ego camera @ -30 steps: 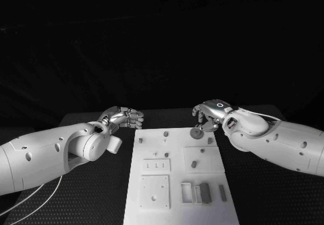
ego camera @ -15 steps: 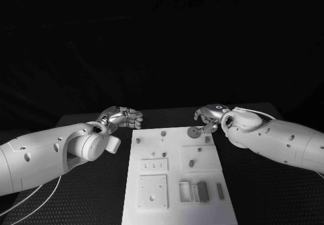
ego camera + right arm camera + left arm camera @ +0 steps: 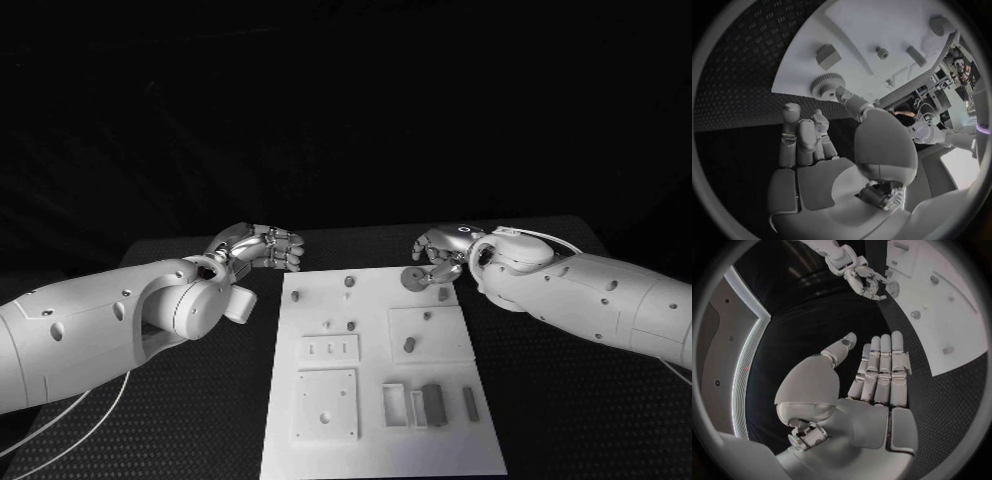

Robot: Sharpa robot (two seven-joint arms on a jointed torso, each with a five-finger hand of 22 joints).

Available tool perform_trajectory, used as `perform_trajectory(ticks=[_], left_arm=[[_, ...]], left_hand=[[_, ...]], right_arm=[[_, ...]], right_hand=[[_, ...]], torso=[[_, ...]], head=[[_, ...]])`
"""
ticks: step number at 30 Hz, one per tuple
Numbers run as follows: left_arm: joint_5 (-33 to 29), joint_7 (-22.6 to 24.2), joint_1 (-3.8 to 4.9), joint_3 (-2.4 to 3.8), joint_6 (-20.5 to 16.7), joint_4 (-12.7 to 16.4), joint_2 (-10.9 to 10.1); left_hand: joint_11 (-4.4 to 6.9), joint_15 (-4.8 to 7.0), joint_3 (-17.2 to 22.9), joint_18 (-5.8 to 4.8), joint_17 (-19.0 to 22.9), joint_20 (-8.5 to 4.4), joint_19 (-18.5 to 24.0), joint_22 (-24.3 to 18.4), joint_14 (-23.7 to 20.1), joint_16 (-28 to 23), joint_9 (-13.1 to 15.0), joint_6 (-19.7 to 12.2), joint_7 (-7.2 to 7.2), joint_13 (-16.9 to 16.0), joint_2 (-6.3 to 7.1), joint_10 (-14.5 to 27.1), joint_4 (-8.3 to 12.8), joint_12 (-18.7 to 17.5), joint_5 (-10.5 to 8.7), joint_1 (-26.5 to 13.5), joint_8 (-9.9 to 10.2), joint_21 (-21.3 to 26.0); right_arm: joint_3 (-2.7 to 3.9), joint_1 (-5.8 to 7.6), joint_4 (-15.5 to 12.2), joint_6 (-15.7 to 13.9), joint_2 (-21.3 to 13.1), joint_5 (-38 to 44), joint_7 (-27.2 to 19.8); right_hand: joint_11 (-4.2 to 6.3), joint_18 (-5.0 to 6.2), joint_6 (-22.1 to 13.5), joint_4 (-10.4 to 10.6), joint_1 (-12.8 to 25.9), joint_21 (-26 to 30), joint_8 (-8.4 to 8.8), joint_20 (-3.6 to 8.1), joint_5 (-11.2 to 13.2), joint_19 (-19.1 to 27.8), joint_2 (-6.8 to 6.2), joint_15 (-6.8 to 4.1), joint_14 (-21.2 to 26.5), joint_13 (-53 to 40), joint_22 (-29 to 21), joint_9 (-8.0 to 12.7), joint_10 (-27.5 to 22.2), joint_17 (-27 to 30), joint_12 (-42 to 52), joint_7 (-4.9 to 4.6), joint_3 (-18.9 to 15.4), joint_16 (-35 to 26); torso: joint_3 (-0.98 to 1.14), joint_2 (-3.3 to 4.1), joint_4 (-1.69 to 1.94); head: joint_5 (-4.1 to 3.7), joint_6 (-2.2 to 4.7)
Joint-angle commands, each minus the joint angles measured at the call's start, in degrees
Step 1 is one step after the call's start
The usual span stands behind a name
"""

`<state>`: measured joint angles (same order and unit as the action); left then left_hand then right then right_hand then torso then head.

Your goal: Assemble the parts on the task board

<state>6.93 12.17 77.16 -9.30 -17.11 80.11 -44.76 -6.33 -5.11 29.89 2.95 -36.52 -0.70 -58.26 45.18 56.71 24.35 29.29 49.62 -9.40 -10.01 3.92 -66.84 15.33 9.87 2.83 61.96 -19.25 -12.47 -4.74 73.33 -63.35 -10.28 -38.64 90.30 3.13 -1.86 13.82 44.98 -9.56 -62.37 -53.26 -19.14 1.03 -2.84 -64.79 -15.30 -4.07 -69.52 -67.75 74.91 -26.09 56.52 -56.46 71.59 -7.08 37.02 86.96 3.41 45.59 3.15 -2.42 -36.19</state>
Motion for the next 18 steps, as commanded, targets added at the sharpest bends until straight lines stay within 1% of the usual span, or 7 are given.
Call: perform_trajectory(ticks=[1,6,8,10,14,18], left_arm=[[-0.12,0.59,0.08,0.05,0.88,0.12,0.15],[-0.11,0.58,0.08,0.06,0.90,0.11,0.18],[-0.11,0.58,0.08,0.06,0.87,0.08,0.19],[-0.11,0.56,0.08,0.06,0.90,0.19,0.15],[-0.10,0.55,0.08,0.06,0.91,0.27,0.15],[-0.09,0.51,0.08,0.06,0.91,0.33,0.11]], left_hand=[[-0.28,-0.14,0.01,0.99,-0.10,0.21,0.19,0.09,0.22,-0.34,-0.03,-0.15,-0.44,-0.08,0.32,0.07,0.07,-0.40,0.32,-0.22,0.34,0.20],[-0.28,-0.15,0.01,0.99,-0.12,0.22,0.19,0.10,0.23,-0.36,-0.03,-0.15,-0.44,-0.09,0.31,0.06,0.06,-0.42,0.32,-0.23,0.35,0.21],[-0.28,-0.15,0.02,0.99,-0.13,0.22,0.19,0.11,0.23,-0.37,-0.03,-0.15,-0.44,-0.09,0.31,0.06,0.06,-0.43,0.32,-0.23,0.35,0.21],[-0.28,-0.15,0.02,0.99,-0.14,0.22,0.19,0.11,0.23,-0.38,-0.03,-0.15,-0.44,-0.09,0.30,0.06,0.06,-0.43,0.32,-0.23,0.36,0.22],[-0.28,-0.15,0.02,0.99,-0.16,0.22,0.19,0.12,0.23,-0.40,-0.02,-0.15,-0.45,-0.10,0.30,0.06,0.05,-0.44,0.32,-0.24,0.36,0.22],[-0.28,-0.15,0.01,0.99,-0.18,0.22,0.20,0.12,0.23,-0.42,-0.02,-0.15,-0.45,-0.10,0.30,0.06,0.05,-0.46,0.32,-0.25,0.37,0.23]], right_arm=[[-0.01,-0.15,0.38,2.59,0.27,-1.19,-1.59],[-0.08,-0.54,0.71,2.72,0.76,-1.19,-1.82],[-0.09,-0.62,1.24,2.83,1.16,-1.19,-1.94],[-0.10,-0.66,1.62,2.78,1.33,-1.19,-1.95],[-0.11,-0.84,2.41,2.69,1.80,-1.18,-2.20],[-0.12,-0.90,2.51,2.91,2.01,-1.18,-2.31]], right_hand=[[0.07,1.18,1.89,0.09,0.03,-0.42,-0.54,0.26,-0.05,0.13,0.98,-0.15,-0.38,0.14,1.34,-0.19,-0.34,-0.03,0.30,-1.00,0.45,0.40],[0.07,1.18,3.22,0.04,-0.05,-0.79,-1.14,0.36,-0.05,0.23,1.49,-0.14,-0.64,0.42,1.32,-0.46,-0.30,-0.38,0.69,-1.01,0.63,0.55],[0.07,1.18,3.47,0.03,-0.06,-0.87,-1.23,0.37,-0.05,0.26,1.70,-0.13,-0.65,0.50,1.31,-0.50,-0.31,-0.39,0.76,-1.00,0.68,0.57],[0.07,1.18,3.85,-0.08,-0.21,-0.99,-1.36,0.41,-0.05,0.29,2.24,-0.14,-0.74,0.63,1.30,-0.56,-0.31,-0.49,0.88,-1.00,0.80,0.61],[0.03,1.18,4.13,-0.28,-0.27,-1.16,-1.38,0.44,-0.05,0.37,3.08,-0.11,-0.75,0.83,1.28,-0.56,-0.33,-0.47,1.03,-1.05,0.83,0.65],[0.00,1.18,4.37,-0.50,-0.23,-1.26,-1.39,0.44,-0.05,0.48,3.73,-0.08,-0.74,1.01,1.26,-0.56,-0.37,-0.46,1.13,-1.09,0.78,0.66]], torso=[[0.02,0.01,-0.07],[0.01,-0.03,0.01],[0.05,-0.03,0.02],[0.10,-0.02,0.04],[0.09,0.04,0.09],[0.10,0.03,0.07]], head=[[0.04,-0.18],[-0.02,-0.32],[0.00,-0.40],[-0.03,-0.44],[-0.05,-0.41],[0.07,-0.52]])
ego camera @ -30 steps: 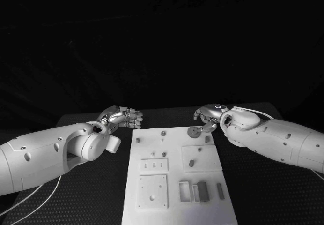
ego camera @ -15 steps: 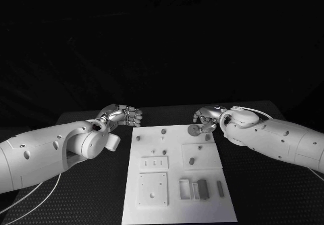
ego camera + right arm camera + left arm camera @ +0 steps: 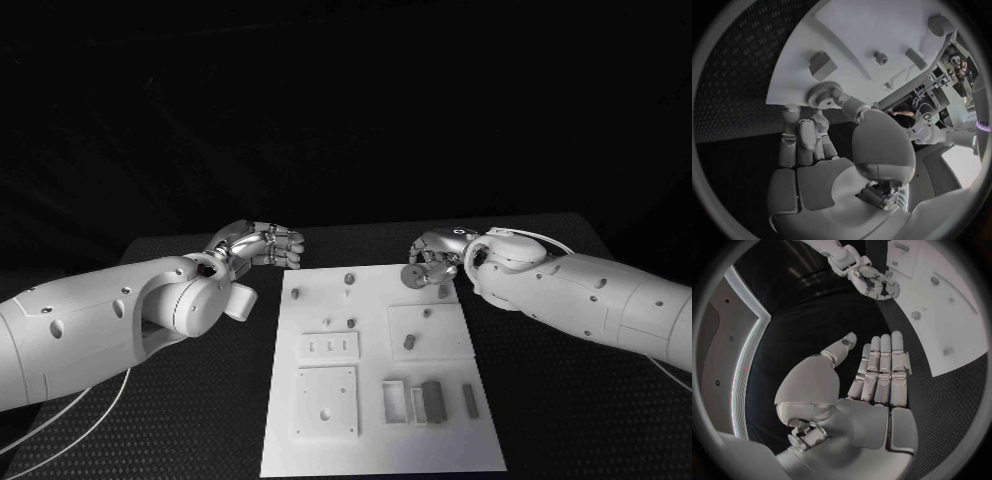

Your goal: Assemble the parts on the task board

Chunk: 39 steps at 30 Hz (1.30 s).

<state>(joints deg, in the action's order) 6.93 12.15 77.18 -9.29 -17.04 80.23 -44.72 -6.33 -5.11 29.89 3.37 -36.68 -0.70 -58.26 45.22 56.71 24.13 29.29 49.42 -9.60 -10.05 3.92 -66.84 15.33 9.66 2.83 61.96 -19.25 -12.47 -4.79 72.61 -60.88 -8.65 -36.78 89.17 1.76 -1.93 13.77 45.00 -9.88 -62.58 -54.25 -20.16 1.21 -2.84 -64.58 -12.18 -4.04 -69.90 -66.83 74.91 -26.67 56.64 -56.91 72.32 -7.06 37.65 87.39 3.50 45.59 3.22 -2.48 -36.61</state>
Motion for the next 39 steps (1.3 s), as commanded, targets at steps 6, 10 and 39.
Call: perform_trajectory(ticks=[6,10,39], left_arm=[[-0.06,0.52,0.07,0.05,0.85,0.28,0.00],[-0.05,0.42,0.07,0.05,0.85,0.18,0.02],[-0.05,0.30,0.07,0.04,0.94,0.05,0.07]], left_hand=[[-0.29,-0.16,0.01,0.57,-0.04,0.23,0.20,0.09,0.24,-0.23,-0.02,0.04,-0.25,-0.07,0.30,0.05,0.04,-0.26,0.31,-0.26,0.38,0.24],[-0.29,-0.16,0.00,0.57,-0.06,0.23,0.20,0.10,0.24,-0.25,-0.01,0.04,-0.25,-0.07,0.30,0.05,0.02,-0.27,0.32,-0.28,0.39,0.25],[-0.31,-0.19,-0.01,0.56,-0.24,0.26,0.23,0.16,0.24,-0.45,0.01,0.02,-0.28,-0.13,0.20,0.05,-0.13,-0.41,0.32,-0.44,0.46,0.33]], right_arm=[[-0.08,-0.26,0.40,1.51,0.28,-0.02,-0.96],[-0.09,-0.27,0.84,3.02,0.20,0.58,-0.60],[-0.33,-1.44,0.29,0.72,0.25,6.72,-2.37]], right_hand=[[0.04,1.23,5.09,-0.92,-0.08,-0.48,-0.52,0.24,-0.04,0.47,2.11,-0.07,-0.36,0.44,1.24,-0.04,-0.59,-0.01,0.63,-1.14,0.04,0.28],[0.04,1.23,5.69,-1.55,0.00,-0.61,-0.62,0.21,-0.03,0.61,3.24,-0.05,-0.27,0.71,1.22,-0.07,-0.67,0.09,0.79,-1.13,-0.08,0.29],[1.77,1.23,11.07,-2.06,2.53,-1.19,-2.20,0.08,-0.04,0.90,9.09,-1.58,-0.78,2.43,1.11,-1.24,-0.11,-0.58,1.53,0.77,0.00,0.46]], torso=[[-0.01,0.04,-0.04],[-0.03,0.02,-0.08],[0.01,0.00,-0.09]], head=[[0.21,-0.32],[0.15,-0.49],[-0.05,-1.14]])
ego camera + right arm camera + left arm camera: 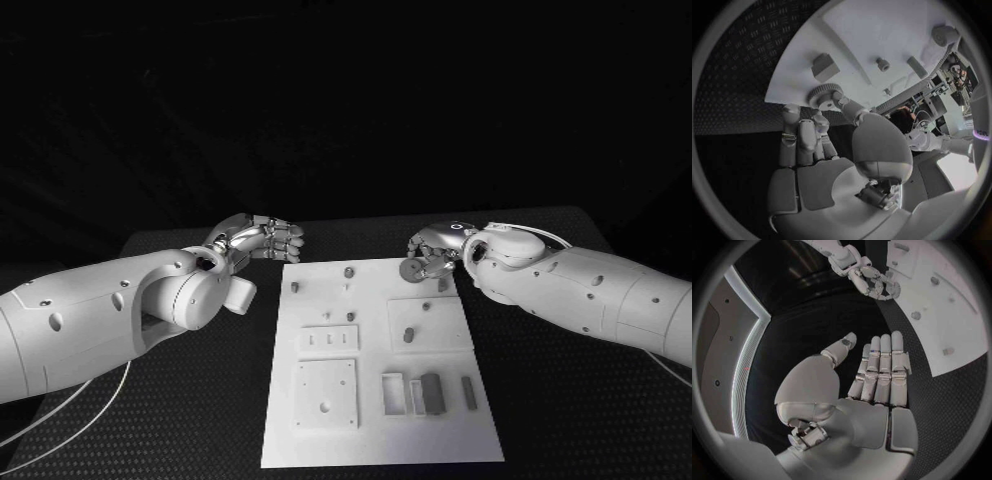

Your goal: Assemble the parts on the task board

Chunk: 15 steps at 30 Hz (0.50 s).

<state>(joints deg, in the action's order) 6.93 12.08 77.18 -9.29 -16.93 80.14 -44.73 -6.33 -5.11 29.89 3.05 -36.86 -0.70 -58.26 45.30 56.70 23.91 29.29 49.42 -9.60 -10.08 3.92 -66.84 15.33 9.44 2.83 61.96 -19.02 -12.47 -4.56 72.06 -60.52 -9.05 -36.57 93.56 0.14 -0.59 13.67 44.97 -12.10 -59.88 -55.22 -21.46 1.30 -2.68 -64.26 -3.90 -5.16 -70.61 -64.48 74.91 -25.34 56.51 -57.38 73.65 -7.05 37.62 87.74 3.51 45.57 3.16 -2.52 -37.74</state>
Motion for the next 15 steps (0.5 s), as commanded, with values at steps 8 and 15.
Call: perform_trajectory(ticks=[8,15], left_arm=[[-0.06,0.32,0.07,0.04,0.78,0.17,0.04],[-0.06,0.30,0.07,0.04,0.78,0.20,0.05]], left_hand=[[-0.32,-0.19,-0.02,0.88,-0.11,0.26,0.24,0.09,0.24,-0.28,0.02,0.00,-0.28,-0.11,0.21,0.06,-0.16,-0.24,0.32,-0.47,0.26,0.35],[-0.32,-0.20,-0.02,0.88,-0.14,0.26,0.25,0.10,0.23,-0.32,0.02,-0.01,-0.29,-0.12,0.22,0.07,-0.17,-0.27,0.32,-0.49,0.28,0.37]], right_arm=[[-0.56,-0.92,-0.92,-0.80,-0.08,2.95,-1.03],[-0.56,-0.92,-1.67,-4.06,-0.29,3.10,-1.59]], right_hand=[[0.53,1.33,11.29,0.05,-0.05,-0.25,-0.92,0.03,-0.20,0.56,0.90,-0.56,0.05,0.21,1.10,-2.65,0.10,0.16,0.21,0.85,0.04,0.07],[0.68,1.33,11.53,-0.58,-0.46,-0.25,-0.93,0.14,-0.21,0.53,1.56,-0.72,-0.01,0.48,1.05,-2.78,0.25,0.22,0.19,1.00,0.37,0.01]], torso=[[0.04,0.00,0.00],[0.05,-0.01,-0.04]], head=[[-0.04,-0.01],[-0.01,0.09]])
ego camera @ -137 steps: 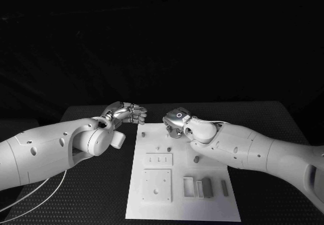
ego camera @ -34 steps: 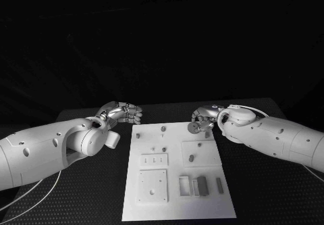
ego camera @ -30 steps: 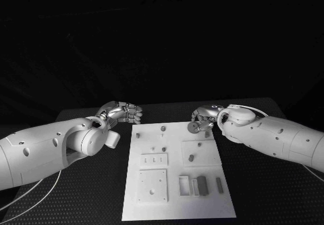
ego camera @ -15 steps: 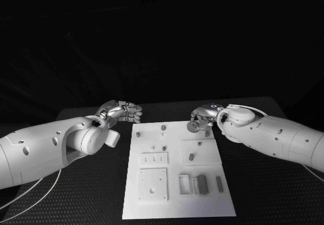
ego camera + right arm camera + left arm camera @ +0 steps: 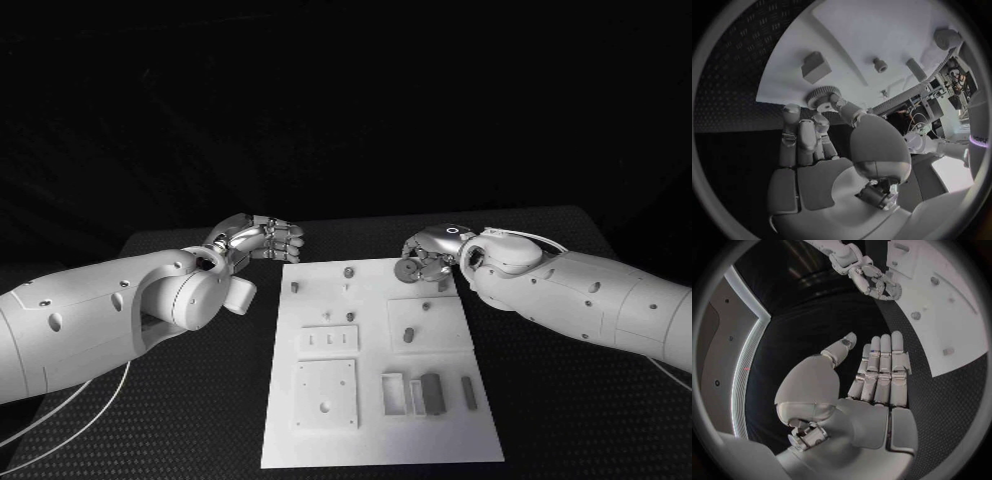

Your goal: Assemble the parts on the task board

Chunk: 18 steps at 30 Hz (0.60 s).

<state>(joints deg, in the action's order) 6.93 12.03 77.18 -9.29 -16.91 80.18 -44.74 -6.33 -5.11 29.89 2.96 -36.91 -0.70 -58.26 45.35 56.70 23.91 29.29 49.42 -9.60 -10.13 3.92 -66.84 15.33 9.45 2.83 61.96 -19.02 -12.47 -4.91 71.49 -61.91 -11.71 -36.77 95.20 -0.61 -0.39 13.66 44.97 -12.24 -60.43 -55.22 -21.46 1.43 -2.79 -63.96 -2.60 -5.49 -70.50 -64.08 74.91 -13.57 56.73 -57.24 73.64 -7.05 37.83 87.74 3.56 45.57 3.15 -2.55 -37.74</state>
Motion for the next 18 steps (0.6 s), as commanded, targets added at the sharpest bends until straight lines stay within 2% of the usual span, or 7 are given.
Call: perform_trajectory(ticks=[1,10,18], left_arm=[[-0.06,0.35,0.07,0.04,0.76,0.16,0.05],[-0.06,0.31,0.07,0.04,0.73,0.20,-0.02],[-0.06,0.29,0.07,0.04,0.81,0.31,-0.06]], left_hand=[[-0.32,-0.20,-0.02,0.97,-0.10,0.26,0.26,0.06,0.23,-0.33,0.02,-0.01,-0.29,-0.07,0.22,0.07,-0.17,-0.27,0.32,-0.49,0.28,0.37],[-0.34,-0.21,-0.03,0.97,-0.15,0.27,0.27,0.08,0.23,-0.39,0.02,-0.04,-0.30,-0.08,0.24,0.08,-0.20,-0.32,0.32,-0.52,0.31,0.39],[-0.35,-0.22,-0.05,0.97,-0.22,0.29,0.29,0.10,0.21,-0.47,0.02,-0.11,-0.33,-0.10,0.29,0.10,-0.24,-0.38,0.32,-0.58,0.36,0.43]], right_arm=[[-0.21,-0.35,-0.40,-1.47,-0.13,1.47,-0.83],[-0.20,-0.35,-0.43,-0.56,-0.18,1.47,-0.68],[-0.20,-0.35,-0.68,-2.13,-0.12,1.59,-0.36]], right_hand=[[0.51,1.34,11.63,-0.63,0.03,-0.25,-0.96,0.03,-0.10,0.22,0.33,-0.42,-0.10,0.14,1.05,-14.60,0.06,0.15,0.19,1.03,0.18,-0.01],[0.70,1.34,12.24,-1.23,0.22,-0.22,-1.17,0.02,-0.10,0.20,0.68,-0.57,0.04,0.46,1.00,-14.84,0.19,0.55,0.14,1.24,0.11,-0.15],[0.78,1.34,12.42,-1.40,0.30,-0.18,-1.21,0.01,-0.10,0.20,0.99,-0.64,0.12,0.58,0.98,-14.92,0.26,0.73,0.13,1.32,0.15,-0.22]], torso=[[0.01,-0.01,-0.03],[-0.03,0.03,0.05],[-0.03,0.02,0.02]], head=[[0.02,0.09],[-0.08,-0.01],[-0.03,-0.01]])
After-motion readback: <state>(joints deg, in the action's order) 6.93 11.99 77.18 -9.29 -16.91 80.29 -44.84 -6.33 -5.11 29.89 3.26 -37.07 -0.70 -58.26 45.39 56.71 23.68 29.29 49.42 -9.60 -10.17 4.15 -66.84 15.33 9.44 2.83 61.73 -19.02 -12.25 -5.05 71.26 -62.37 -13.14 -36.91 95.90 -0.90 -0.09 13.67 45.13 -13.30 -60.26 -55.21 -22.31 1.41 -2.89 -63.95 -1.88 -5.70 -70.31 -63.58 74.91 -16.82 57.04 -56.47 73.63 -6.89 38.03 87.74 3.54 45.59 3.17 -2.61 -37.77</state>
